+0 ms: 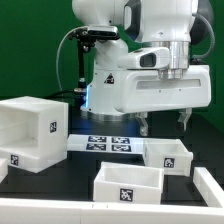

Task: Assemble drawer

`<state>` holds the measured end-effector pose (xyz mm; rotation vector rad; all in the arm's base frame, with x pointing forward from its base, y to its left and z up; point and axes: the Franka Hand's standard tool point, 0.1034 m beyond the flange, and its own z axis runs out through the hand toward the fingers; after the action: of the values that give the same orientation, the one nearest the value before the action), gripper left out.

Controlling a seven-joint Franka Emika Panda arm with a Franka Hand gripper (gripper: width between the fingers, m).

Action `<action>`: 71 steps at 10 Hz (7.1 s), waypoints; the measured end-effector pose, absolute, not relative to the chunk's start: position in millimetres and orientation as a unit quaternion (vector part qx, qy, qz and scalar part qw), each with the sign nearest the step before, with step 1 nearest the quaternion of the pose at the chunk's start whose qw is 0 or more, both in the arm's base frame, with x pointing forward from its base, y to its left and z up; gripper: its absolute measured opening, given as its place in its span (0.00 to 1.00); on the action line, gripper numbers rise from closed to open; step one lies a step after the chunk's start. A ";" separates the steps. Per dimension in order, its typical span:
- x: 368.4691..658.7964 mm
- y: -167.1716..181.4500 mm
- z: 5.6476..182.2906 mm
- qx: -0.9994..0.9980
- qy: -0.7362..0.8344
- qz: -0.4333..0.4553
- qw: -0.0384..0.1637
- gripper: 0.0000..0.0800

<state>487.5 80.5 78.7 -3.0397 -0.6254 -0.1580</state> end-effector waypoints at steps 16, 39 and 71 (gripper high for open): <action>427.0 83.3 20.4 -0.985 -0.170 -0.018 0.030 0.05; 585.6 35.5 104.7 -0.964 -0.259 0.048 0.042 0.81; 476.8 -25.9 65.7 -0.902 -0.432 -0.010 0.021 0.04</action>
Offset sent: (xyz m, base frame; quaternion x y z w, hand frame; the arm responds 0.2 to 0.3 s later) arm -0.0205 -0.0148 -0.0444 0.0157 0.0122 0.0460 0.9987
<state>476.8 -25.9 65.7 -2.7956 -1.3380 -0.0318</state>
